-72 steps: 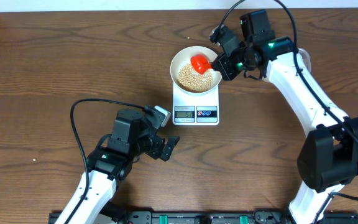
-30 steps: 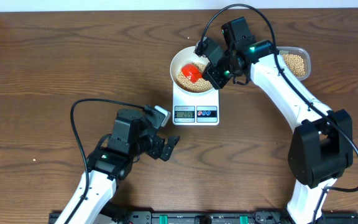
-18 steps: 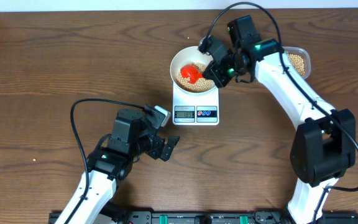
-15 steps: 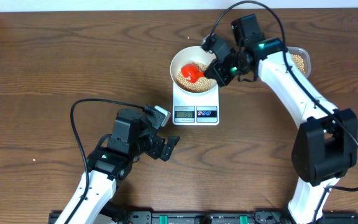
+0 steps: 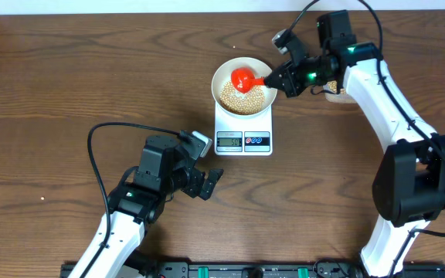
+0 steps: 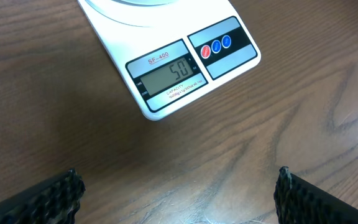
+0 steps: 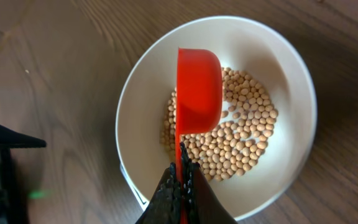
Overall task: Scoop item into bowl and weigh 50g on scale
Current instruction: 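Carry the red scoop back over the soybean tub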
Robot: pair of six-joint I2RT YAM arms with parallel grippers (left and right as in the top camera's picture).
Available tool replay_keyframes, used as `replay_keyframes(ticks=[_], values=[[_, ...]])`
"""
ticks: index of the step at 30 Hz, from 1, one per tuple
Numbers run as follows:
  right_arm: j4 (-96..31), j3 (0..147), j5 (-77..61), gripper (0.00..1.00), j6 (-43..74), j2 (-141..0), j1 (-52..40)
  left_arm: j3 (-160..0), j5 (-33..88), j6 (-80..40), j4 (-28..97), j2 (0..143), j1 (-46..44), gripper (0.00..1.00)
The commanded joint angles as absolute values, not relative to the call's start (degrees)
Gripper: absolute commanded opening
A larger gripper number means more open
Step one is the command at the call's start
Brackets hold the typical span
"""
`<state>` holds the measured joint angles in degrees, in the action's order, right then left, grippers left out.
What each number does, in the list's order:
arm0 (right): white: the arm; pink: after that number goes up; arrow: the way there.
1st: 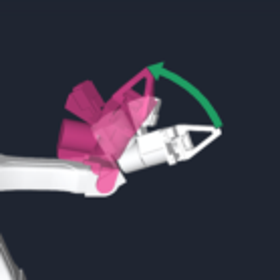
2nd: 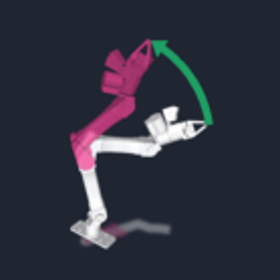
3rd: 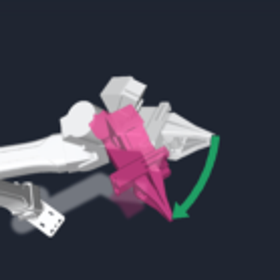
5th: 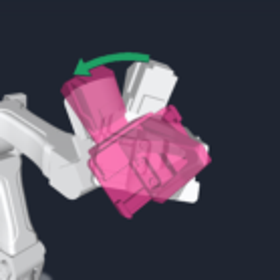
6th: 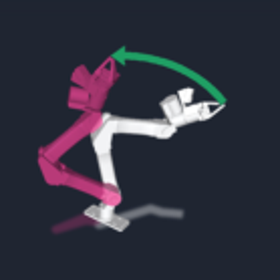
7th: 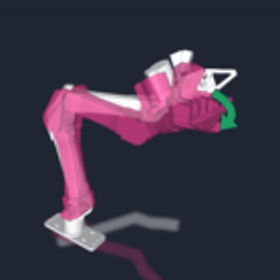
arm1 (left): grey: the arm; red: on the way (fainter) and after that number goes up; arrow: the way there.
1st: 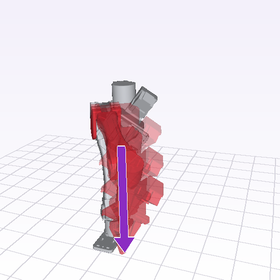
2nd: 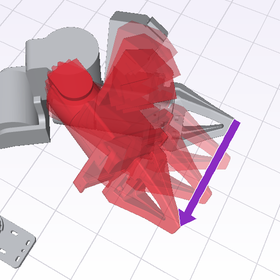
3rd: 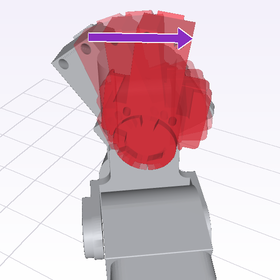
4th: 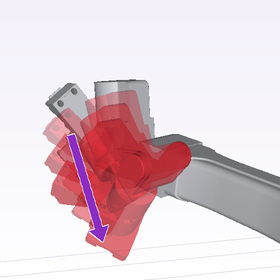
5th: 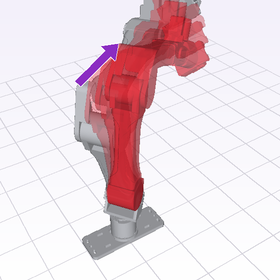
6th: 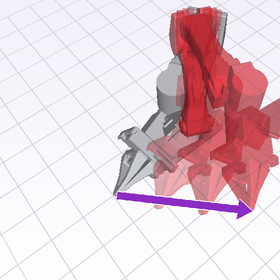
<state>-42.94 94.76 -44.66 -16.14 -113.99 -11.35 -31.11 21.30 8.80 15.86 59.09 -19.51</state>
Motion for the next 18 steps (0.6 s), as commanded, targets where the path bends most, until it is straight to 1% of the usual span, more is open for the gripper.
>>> replay_keyframes(ticks=[1,11,18], values=[[-42.81,95.59,-50.02,0.01,-14.76,-114.76,-9.87,-31.11,21.41,8.29,15.77,59.11,-19.35,1.00],[-42.65,96.97,-54.43,0.01,-12.40,-114.74,-6.57,-31.11,21.41,8.29,15.77,59.11,-19.35,1.00],[-42.87,98.56,-54.63,0.01,-12.21,-114.48,-6.02,-31.11,21.41,8.29,15.77,59.11,-19.35,1.00]])
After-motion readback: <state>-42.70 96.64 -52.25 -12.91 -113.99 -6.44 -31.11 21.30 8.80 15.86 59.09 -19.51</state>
